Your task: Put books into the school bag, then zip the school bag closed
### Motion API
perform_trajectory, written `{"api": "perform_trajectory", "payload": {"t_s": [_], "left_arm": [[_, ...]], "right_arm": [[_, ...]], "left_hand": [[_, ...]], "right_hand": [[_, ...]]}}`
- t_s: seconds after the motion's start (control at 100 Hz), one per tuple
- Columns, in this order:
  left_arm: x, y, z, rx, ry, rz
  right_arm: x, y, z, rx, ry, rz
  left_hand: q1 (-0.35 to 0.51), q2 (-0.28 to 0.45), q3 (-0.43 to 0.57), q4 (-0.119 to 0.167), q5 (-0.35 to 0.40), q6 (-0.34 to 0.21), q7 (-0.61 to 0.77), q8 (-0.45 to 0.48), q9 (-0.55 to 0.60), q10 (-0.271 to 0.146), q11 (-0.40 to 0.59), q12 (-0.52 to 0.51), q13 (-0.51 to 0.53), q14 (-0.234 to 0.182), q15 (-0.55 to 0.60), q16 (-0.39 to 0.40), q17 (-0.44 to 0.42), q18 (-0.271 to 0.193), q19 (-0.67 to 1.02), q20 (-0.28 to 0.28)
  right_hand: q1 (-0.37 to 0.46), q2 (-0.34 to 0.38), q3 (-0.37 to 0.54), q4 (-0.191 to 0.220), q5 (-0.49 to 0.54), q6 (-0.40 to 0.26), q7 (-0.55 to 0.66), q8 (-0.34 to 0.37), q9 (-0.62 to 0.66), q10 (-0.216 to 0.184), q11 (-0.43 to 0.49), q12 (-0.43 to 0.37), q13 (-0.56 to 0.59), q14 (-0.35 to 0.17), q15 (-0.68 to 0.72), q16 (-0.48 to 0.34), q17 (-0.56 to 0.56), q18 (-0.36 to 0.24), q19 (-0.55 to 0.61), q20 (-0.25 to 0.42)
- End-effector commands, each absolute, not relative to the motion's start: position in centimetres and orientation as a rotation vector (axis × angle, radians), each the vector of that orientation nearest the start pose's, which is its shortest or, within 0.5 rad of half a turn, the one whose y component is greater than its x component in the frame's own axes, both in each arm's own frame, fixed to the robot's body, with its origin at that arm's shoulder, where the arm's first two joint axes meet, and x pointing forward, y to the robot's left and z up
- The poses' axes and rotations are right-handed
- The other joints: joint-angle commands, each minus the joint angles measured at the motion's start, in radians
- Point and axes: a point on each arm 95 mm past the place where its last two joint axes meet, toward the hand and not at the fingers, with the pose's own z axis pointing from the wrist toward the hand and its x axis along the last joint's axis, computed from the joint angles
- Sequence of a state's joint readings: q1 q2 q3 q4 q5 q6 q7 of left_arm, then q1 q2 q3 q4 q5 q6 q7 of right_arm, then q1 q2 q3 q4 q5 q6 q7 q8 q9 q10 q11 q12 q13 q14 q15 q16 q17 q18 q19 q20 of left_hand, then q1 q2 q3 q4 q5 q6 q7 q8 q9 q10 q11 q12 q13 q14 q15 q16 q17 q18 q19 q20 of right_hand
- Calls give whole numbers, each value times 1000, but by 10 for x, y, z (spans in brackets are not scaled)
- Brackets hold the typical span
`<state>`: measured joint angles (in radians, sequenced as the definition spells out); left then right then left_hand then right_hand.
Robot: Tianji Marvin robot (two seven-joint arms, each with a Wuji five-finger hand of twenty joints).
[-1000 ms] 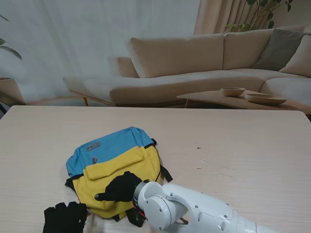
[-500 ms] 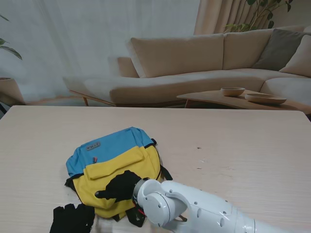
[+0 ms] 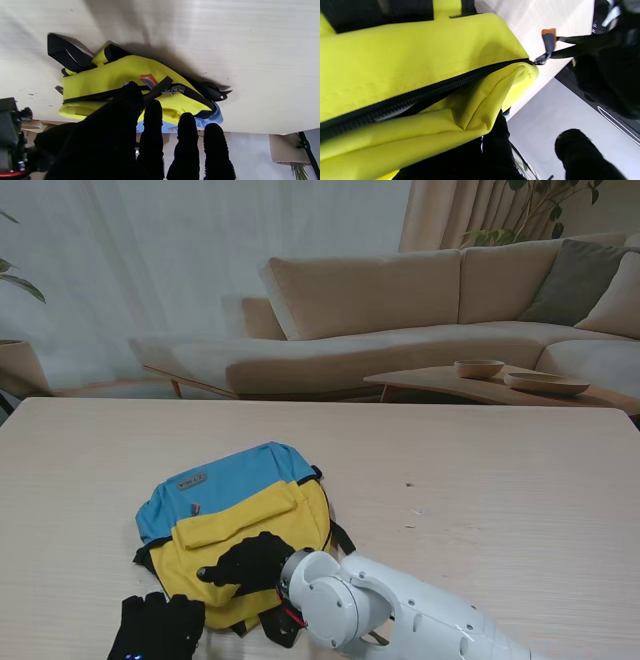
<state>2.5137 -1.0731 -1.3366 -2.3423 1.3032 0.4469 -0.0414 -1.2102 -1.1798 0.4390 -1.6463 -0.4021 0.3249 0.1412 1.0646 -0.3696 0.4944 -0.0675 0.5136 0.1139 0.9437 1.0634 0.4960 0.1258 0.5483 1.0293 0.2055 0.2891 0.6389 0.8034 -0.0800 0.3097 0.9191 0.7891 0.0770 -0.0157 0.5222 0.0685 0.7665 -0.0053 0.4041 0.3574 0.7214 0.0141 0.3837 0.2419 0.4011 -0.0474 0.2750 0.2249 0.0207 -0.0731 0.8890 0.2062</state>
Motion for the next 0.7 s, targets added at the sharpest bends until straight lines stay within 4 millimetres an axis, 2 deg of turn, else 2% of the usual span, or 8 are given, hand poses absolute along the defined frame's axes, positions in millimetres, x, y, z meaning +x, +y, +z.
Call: {"api": "perform_trajectory", "payload": {"t_s": [0.0, 0.21, 0.26, 0.29, 0.35, 0.44, 0.54, 0.69], "left_arm": [[154, -16, -290, -1482, 1472, -1067], [161, -1, -288, -1445, 1404, -1029], [163, 2, -287, -1443, 1395, -1023], [164, 5, -285, -1440, 1391, -1018], [165, 8, -283, -1433, 1389, -1011], [168, 14, -279, -1416, 1381, -1001], [171, 20, -277, -1400, 1372, -980], [174, 28, -274, -1404, 1362, -973]], "right_arm": [[304, 234, -349, 1670, 2071, 1700], [293, 227, -324, 1673, 1926, 1932], [292, 224, -318, 1649, 1896, 1974], [290, 222, -315, 1635, 1878, 1995], [288, 217, -309, 1602, 1847, 2029], [283, 211, -301, 1546, 1803, 2072], [274, 202, -295, 1493, 1770, 2100], [258, 192, -295, 1484, 1751, 2103]], "left_hand": [[17, 20, 11, -9, 45, -80, 40, 6, 14, 14, -8, 13, 5, 16, 13, 20, -22, 30, 46, 5], [56, 47, -74, -1, 59, -108, 9, -60, 24, 11, -17, 21, 10, 14, 12, 19, -21, 34, 49, 1], [61, 50, -85, 0, 64, -113, 1, -73, 24, 12, -17, 21, 10, 15, 12, 19, -21, 34, 49, 1], [62, 50, -89, 0, 68, -115, -1, -78, 25, 10, -18, 21, 12, 14, 13, 19, -21, 34, 49, 1], [65, 52, -100, 1, 74, -127, -8, -90, 26, 10, -18, 19, 12, 14, 13, 19, -21, 34, 49, 1], [69, 53, -112, 4, 85, -141, -17, -107, 31, 8, -18, 19, 18, 12, 13, 18, -18, 35, 50, 1], [70, 55, -127, 6, 97, -164, -29, -130, 35, 4, -17, 18, 20, 9, 13, 17, -17, 36, 50, 0], [69, 54, -143, 8, 113, -178, -48, -165, 33, 5, -15, 14, 20, 11, 11, 15, -17, 36, 50, 0]], "right_hand": [[11, -26, -3, 30, -42, -33, -4, 1, -16, 28, -6, -1, 31, 17, 6, 1, 18, 228, 19, 13], [170, -154, 59, 52, -58, -52, 11, 10, -4, 30, 12, 6, 51, 18, 20, 7, 47, 243, 36, 20], [193, -203, 125, 87, -68, -60, 21, 12, -3, 26, 26, 12, 65, 23, 34, 14, 68, 256, 69, 38], [186, -246, 228, 98, -75, -66, 29, 11, -1, 27, 37, 17, 74, 28, 42, 19, 81, 269, 90, 52], [174, -313, 409, 54, -95, -75, 37, 6, -2, 21, 57, 25, 90, 39, 63, 30, 101, 289, 123, 75], [197, -389, 538, 18, -121, -89, 57, 6, -15, 16, 95, 42, 109, 59, 116, 58, 142, 311, 203, 120], [226, -439, 606, 7, -149, -108, 77, 4, -46, 29, 185, 81, 116, 104, 243, 122, 208, 326, 347, 201], [237, -471, 628, -4, -191, -102, 90, -9, -38, 62, 374, 150, 190, 171, 504, 241, 349, 311, 623, 369]]}}
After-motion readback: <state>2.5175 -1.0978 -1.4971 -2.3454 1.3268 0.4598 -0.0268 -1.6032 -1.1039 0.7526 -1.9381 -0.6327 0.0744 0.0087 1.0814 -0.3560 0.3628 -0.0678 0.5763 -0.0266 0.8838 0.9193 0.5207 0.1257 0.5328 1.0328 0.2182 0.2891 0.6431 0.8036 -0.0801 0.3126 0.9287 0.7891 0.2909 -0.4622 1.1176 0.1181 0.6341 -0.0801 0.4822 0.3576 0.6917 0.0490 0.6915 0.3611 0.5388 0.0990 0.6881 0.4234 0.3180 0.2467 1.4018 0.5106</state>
